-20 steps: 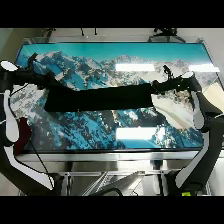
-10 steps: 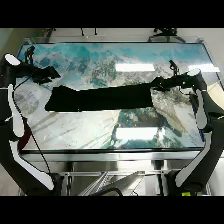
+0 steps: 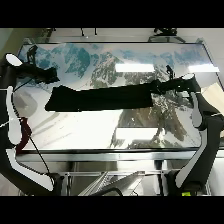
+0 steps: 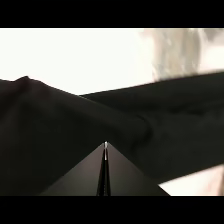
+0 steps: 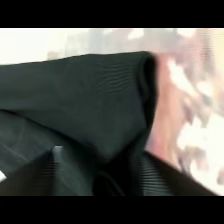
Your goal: Fold the shirts.
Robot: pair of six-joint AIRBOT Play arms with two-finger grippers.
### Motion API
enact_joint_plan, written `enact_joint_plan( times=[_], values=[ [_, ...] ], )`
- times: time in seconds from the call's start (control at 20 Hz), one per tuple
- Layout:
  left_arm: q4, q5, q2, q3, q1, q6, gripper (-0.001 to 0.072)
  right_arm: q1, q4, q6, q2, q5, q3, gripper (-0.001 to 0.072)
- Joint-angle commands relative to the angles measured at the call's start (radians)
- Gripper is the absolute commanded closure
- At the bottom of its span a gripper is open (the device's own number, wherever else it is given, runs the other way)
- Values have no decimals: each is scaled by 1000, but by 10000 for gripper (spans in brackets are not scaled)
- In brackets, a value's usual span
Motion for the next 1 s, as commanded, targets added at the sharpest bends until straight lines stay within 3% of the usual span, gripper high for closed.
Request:
enact_joint_plan(
  times=[0.0, 0.05, 0.1, 0.3, 0.55, 0.65, 0.95],
  values=[
    [0, -8, 3, -25, -103, 10, 692, 39, 8, -41, -21, 16, -1, 475],
    [0, 14, 3, -37, -148, 10, 691, 42, 8, -51, -15, 31, 0, 649],
    [2, 45, 3, -51, -193, 10, 691, 42, 8, -60, -6, 45, 0, 690],
    [3, 263, -19, -149, -365, 10, 691, 32, 13, -66, 86, 87, 24, 691],
    [0, 375, -211, -140, -574, -3, 691, 30, 142, -27, 212, 241, 175, 691],
    [-12, 403, -299, -67, -658, -45, 691, 26, 175, -6, 267, 253, 211, 691],
    [-203, 414, -489, 238, -819, -43, 691, -11, 195, 17, 376, 248, 210, 691]
  ],
)
